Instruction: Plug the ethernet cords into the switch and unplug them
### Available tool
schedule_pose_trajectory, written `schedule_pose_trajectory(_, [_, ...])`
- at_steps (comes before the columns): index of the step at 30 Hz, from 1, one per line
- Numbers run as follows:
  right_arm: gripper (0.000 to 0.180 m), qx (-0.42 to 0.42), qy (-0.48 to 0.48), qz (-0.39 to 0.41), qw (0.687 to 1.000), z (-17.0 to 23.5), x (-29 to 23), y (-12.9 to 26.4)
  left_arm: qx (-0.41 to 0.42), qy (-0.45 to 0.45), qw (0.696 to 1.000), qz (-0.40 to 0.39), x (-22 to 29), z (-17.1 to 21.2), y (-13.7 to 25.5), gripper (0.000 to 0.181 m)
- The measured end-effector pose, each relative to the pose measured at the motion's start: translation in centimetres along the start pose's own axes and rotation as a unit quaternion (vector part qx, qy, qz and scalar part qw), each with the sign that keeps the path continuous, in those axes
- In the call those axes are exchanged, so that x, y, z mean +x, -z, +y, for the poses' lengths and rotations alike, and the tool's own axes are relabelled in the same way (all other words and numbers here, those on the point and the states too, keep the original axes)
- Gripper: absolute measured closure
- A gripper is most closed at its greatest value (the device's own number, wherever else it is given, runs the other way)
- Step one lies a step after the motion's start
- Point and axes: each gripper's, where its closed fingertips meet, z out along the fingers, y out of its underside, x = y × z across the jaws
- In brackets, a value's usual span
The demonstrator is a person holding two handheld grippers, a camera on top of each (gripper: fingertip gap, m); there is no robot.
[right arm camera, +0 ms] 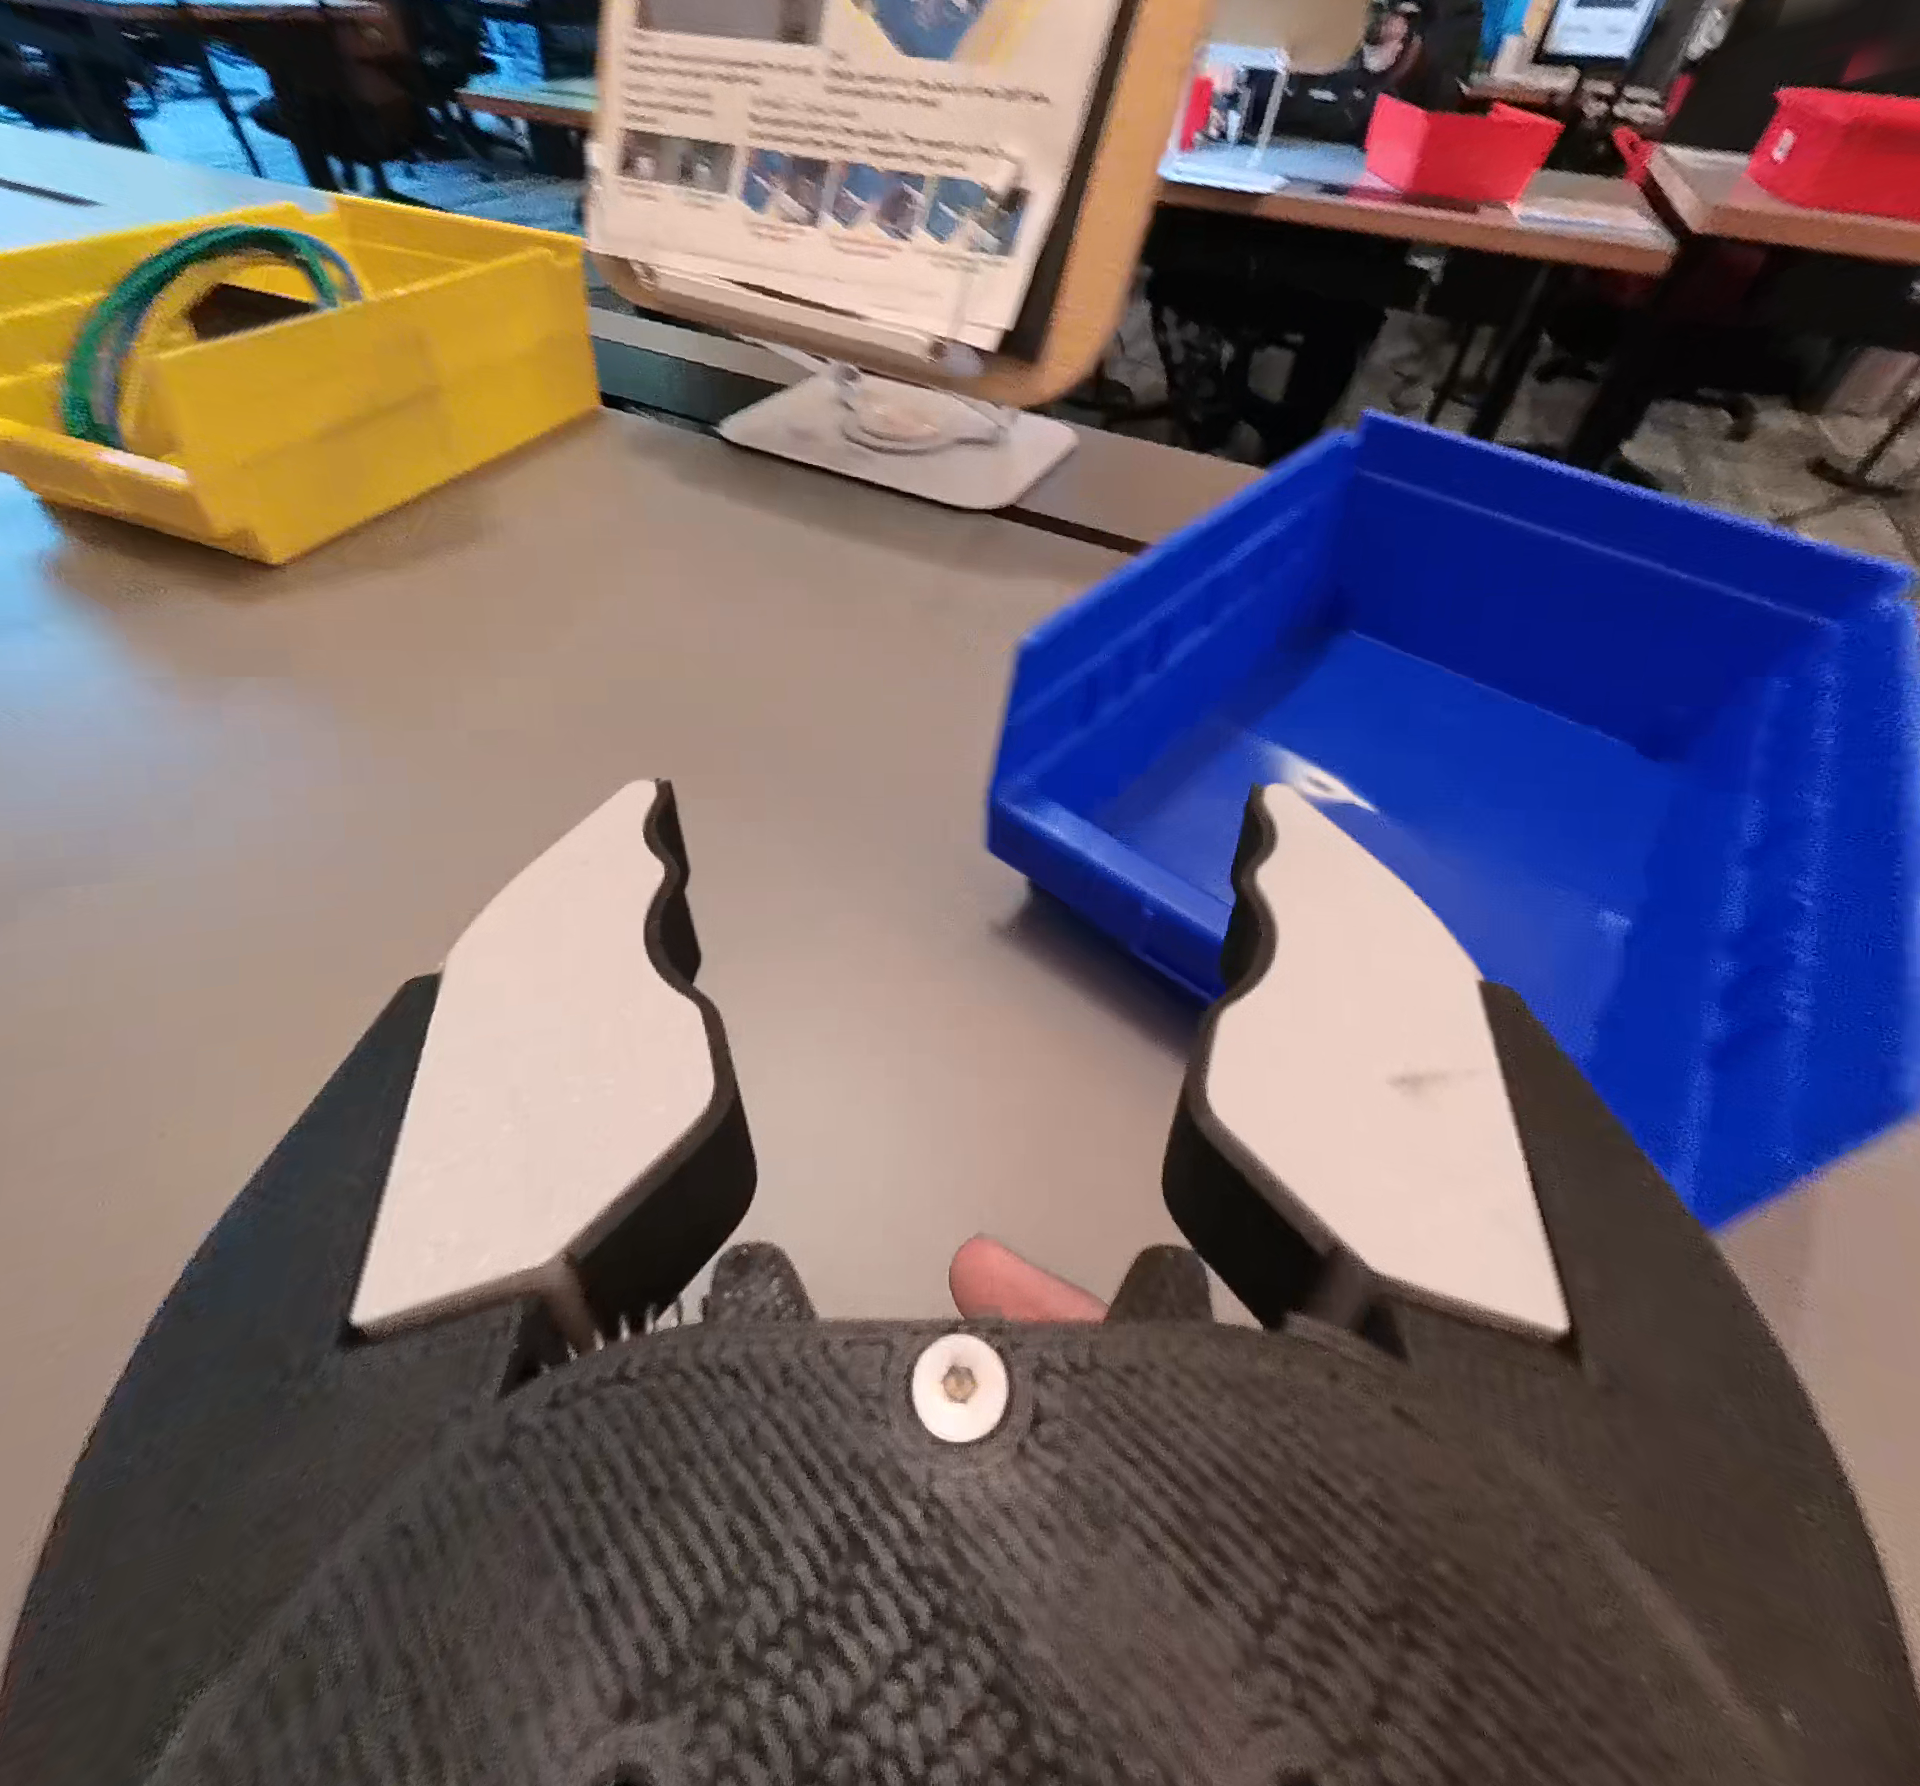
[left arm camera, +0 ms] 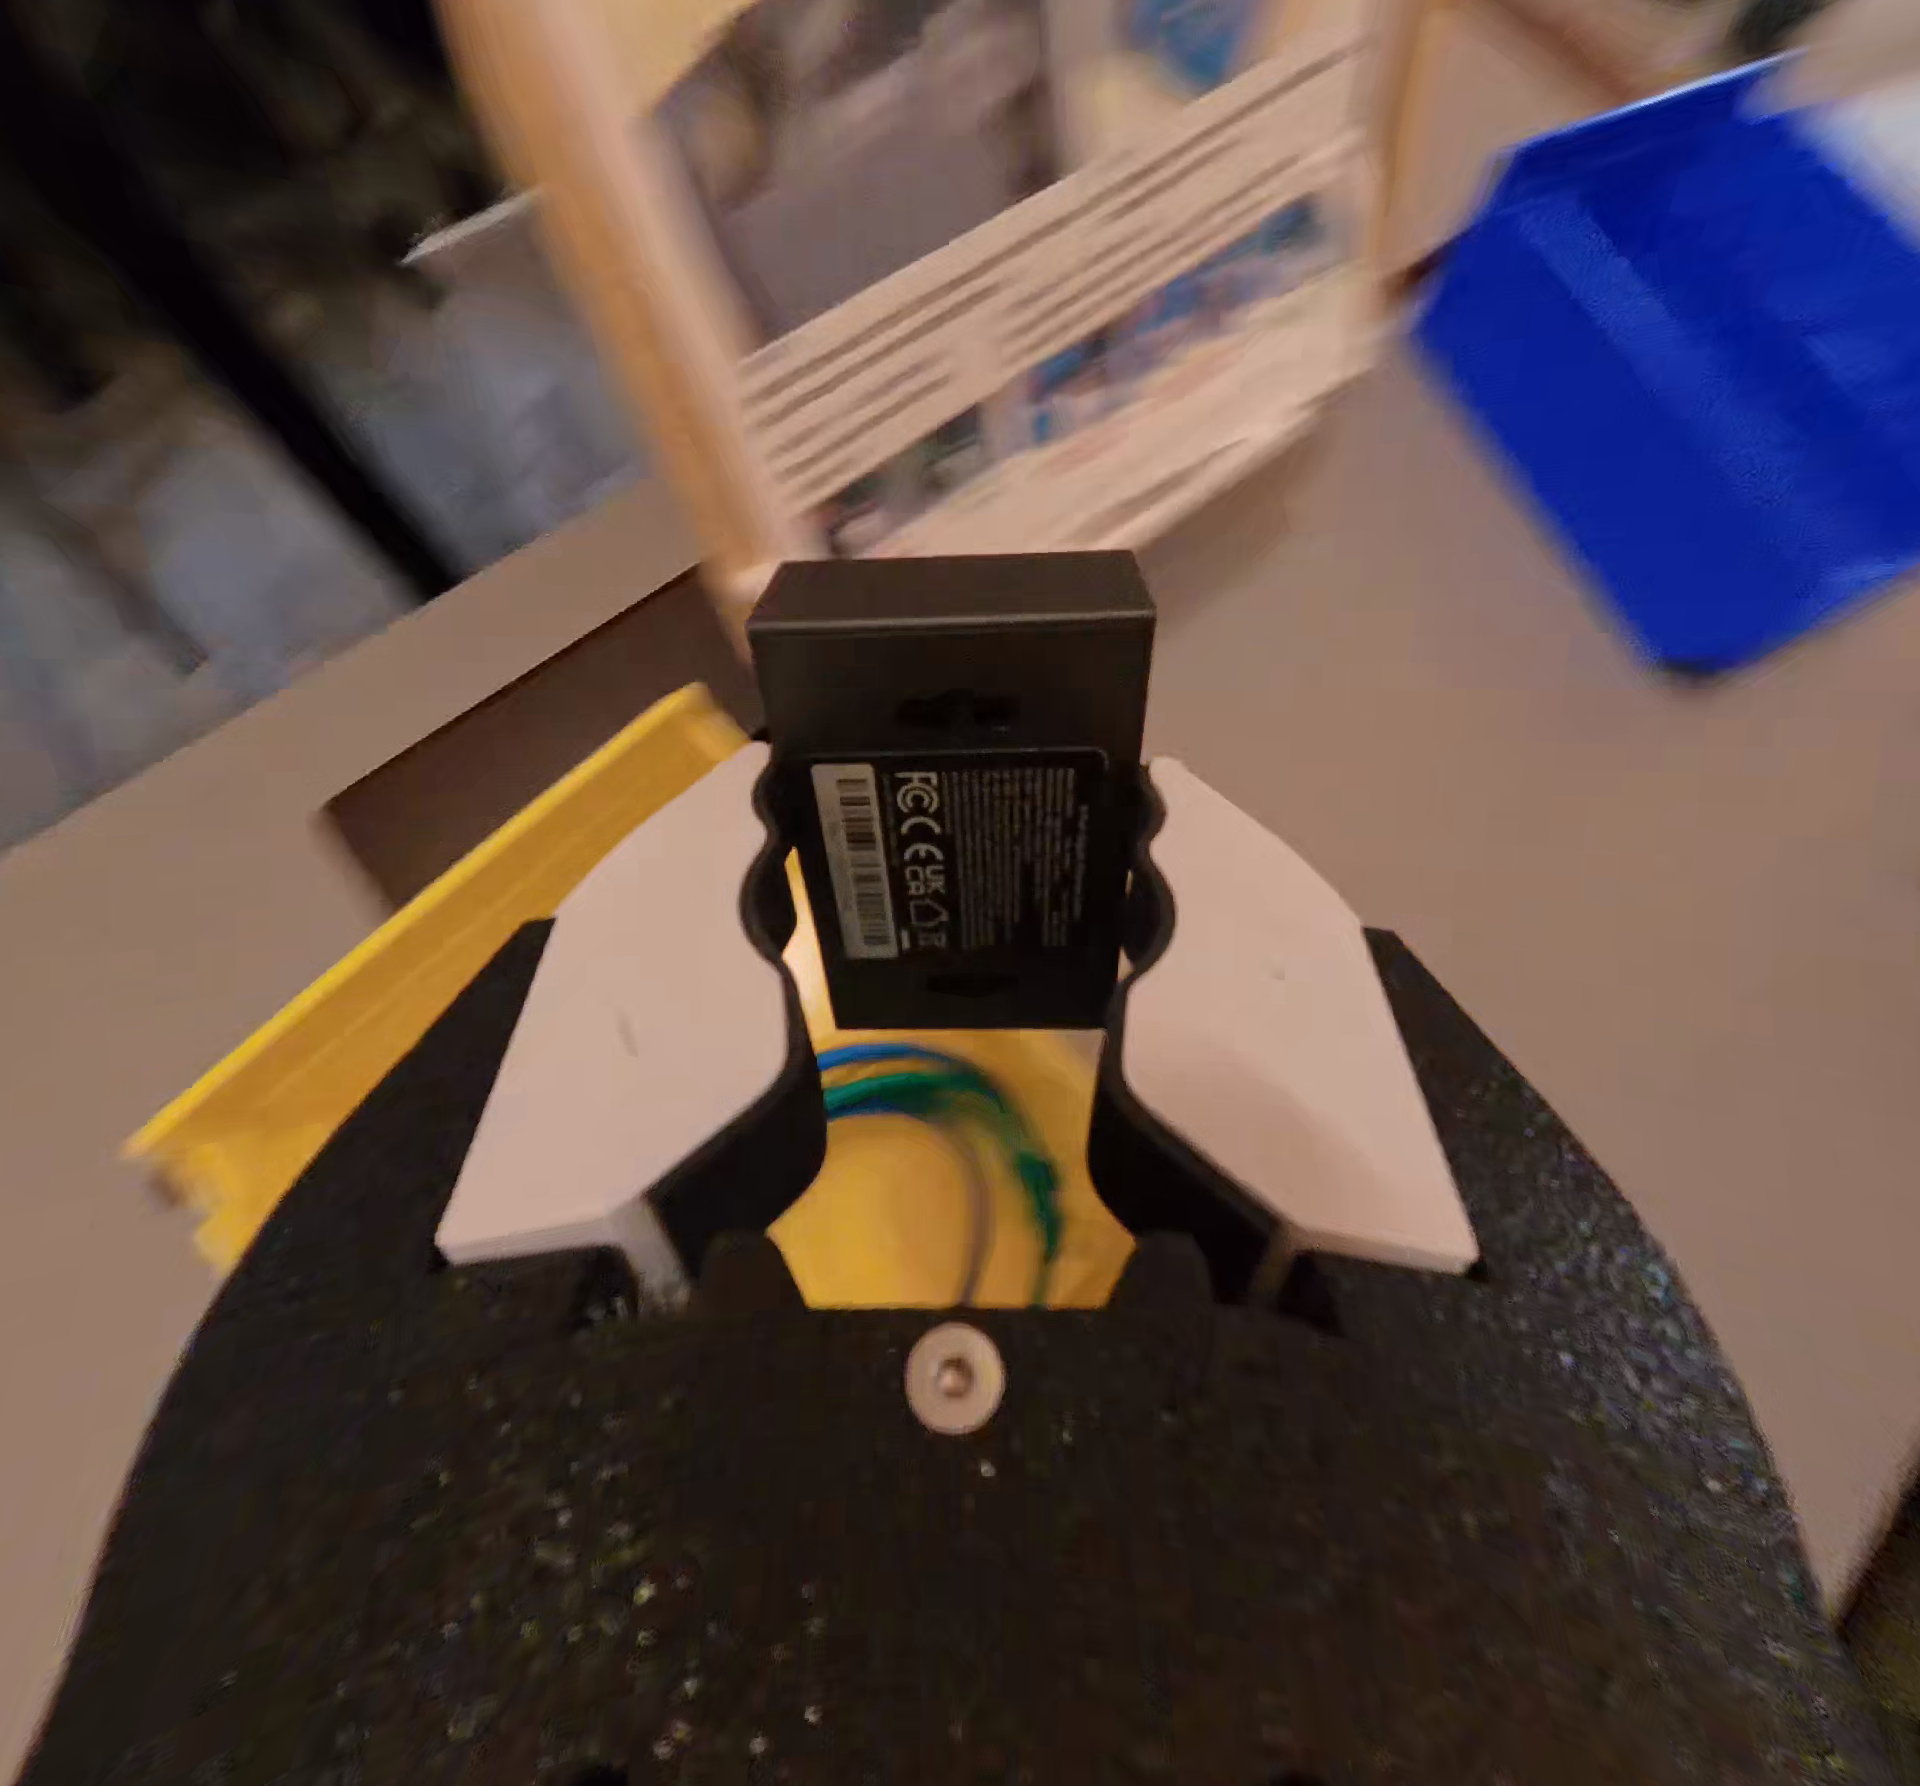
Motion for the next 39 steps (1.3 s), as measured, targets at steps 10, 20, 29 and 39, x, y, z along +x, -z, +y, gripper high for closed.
schedule_pose_trajectory(10, [0.085,0.146,0.106,-0.035,0.983,-6.0,-13.4,-1.7,0.213,0.005,0.899,0.383,30.2,3.4,-0.4,0.120])
schedule_pose_trajectory(20, [0.125,0.279,0.274,0.041,0.919,-8.3,-16.5,2.4,0.218,0.182,0.802,0.526,40.7,7.3,-3.3,0.120])
schedule_pose_trajectory(29, [0.152,0.237,0.400,0.123,0.877,-7.4,-15.8,2.4,0.237,0.218,0.751,0.577,41.9,8.2,-3.4,0.120])
schedule_pose_trajectory(39, [0.153,0.103,0.619,0.257,0.735,-5.4,-13.2,0.8,0.143,0.271,0.835,0.456,38.6,10.4,-6.0,0.111])
